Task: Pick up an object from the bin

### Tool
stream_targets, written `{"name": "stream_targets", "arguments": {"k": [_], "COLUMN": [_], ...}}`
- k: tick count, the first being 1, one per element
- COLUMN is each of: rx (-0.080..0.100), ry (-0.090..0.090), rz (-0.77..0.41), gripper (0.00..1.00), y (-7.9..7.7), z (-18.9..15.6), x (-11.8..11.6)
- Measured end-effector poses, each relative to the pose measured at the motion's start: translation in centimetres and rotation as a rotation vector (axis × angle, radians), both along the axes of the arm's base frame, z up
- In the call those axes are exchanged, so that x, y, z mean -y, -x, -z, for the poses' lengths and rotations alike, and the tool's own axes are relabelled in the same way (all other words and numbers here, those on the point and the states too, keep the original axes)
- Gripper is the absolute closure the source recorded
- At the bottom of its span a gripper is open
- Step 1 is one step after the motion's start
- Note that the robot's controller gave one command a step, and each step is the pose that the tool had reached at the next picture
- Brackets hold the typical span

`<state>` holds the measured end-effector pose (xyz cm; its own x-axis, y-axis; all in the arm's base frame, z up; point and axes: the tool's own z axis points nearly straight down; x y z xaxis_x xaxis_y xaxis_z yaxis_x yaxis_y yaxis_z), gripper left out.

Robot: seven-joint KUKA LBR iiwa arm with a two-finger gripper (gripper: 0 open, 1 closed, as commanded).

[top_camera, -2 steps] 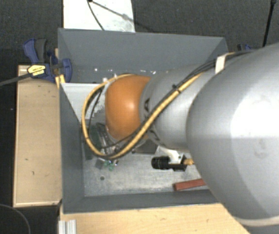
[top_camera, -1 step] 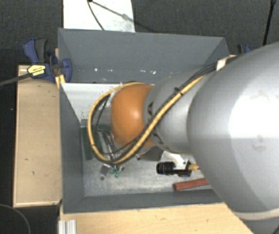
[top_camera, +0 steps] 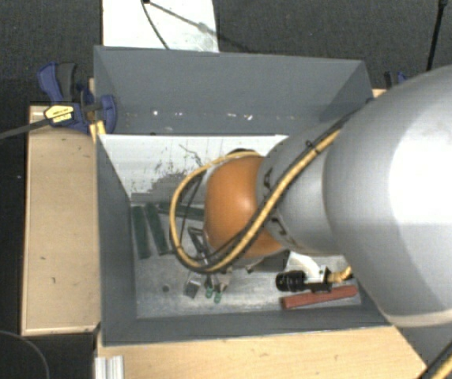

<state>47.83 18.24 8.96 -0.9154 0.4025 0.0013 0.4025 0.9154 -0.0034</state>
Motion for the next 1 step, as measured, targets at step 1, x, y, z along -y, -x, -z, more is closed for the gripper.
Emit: {"name": "stream_targets", "arguments": {"k": [1], "rx": [0.004], "ry": [-0.003], "rz": [0.002], "gripper": [0.00], "y": [-0.07], "z": [-0.12], "x": [-0.24]}}
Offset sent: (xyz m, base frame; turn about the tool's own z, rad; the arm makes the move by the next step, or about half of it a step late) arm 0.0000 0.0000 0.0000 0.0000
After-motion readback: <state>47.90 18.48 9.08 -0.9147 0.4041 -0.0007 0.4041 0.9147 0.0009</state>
